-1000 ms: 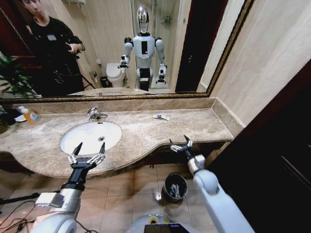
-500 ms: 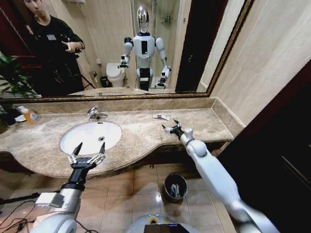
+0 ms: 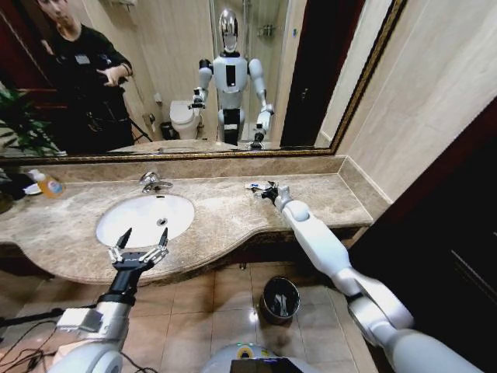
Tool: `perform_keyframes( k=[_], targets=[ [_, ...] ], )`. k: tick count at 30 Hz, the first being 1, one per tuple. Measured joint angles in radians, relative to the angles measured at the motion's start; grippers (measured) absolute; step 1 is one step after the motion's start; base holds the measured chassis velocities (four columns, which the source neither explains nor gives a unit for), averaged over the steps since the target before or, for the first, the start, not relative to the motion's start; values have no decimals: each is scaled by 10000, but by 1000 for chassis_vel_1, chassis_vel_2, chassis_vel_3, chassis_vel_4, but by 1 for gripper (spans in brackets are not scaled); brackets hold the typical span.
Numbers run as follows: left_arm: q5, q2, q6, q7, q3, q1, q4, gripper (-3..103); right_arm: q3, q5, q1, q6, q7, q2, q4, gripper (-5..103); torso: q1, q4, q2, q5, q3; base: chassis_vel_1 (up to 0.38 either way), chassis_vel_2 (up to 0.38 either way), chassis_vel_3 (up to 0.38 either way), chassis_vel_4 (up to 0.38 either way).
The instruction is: Pick up the trash from the sink and place it in the trash bin.
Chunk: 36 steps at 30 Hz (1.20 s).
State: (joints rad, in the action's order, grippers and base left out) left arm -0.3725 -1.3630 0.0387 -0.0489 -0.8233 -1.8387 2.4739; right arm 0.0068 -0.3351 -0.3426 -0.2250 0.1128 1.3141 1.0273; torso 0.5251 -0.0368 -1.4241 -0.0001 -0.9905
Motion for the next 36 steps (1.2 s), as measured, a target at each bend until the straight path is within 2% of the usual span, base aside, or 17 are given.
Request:
perform_keyframes(
  k=[7,8,12,15,16,20,21,23,24,26,28,31,32,35,36],
  targets=[
    [0,0,0,0,0,0,0,100,-17,325,458,-362,62,252,-845,100,-1,0,0,-1,0,0,0,0,0],
    [0,0,0,0,0,0,0,100,-21,332,517,-496,85,263,-906,103,-1,0,0,-1,0,0,0,0,0],
    [0,0,-1,0,0,1,0,100,-21,364,631,-918,148,245,-981,98,-1,0,0,0,0,0,0,0,0],
    [0,0,0,0,-1,1,0,100,-20,458,750,-1019,155,210,-1176,86,-1,0,-1,-1,1,0,0,0,0],
    [0,0,0,0,-1,1,0,100,-20,458,750,-1019,155,210,-1176,86,-1,0,-1,-1,1,0,0,0,0],
    [0,0,0,0,0,0,0,100,-7,572,760,-748,92,236,-1396,64,-1,1,0,0,1,0,0,0,0],
    [0,0,0,0,0,0,0,100,-7,572,760,-748,92,236,-1396,64,-1,1,0,0,1,0,0,0,0],
    [0,0,0,0,-1,0,0,100,11,582,759,-606,-38,292,-1512,53,-1,0,-1,0,1,0,0,0,0],
    [0,0,0,0,-1,0,0,100,11,582,759,-606,-38,292,-1512,53,-1,0,-1,0,1,0,0,0,0],
    [0,0,0,0,0,0,0,100,45,587,756,-482,-110,297,-1570,42,-1,0,-1,1,1,0,0,0,0],
    [0,0,0,0,-1,0,0,100,69,584,740,-451,-141,269,-1566,42,-1,-1,-2,0,1,0,0,0,0],
    [0,0,0,0,0,0,0,100,152,555,649,-409,-204,156,-1503,26,-1,1,-2,1,1,0,0,0,0],
    [0,0,0,0,0,0,0,100,152,555,649,-409,-204,156,-1503,26,-1,1,-2,1,1,0,0,0,0],
    [0,0,0,0,0,0,0,100,167,520,600,-384,-220,154,-1475,10,-1,1,-2,1,1,0,0,0,0],
    [0,0,0,0,0,0,0,100,167,520,600,-384,-220,154,-1475,10,-1,1,-2,1,1,0,0,0,0]
  ],
)
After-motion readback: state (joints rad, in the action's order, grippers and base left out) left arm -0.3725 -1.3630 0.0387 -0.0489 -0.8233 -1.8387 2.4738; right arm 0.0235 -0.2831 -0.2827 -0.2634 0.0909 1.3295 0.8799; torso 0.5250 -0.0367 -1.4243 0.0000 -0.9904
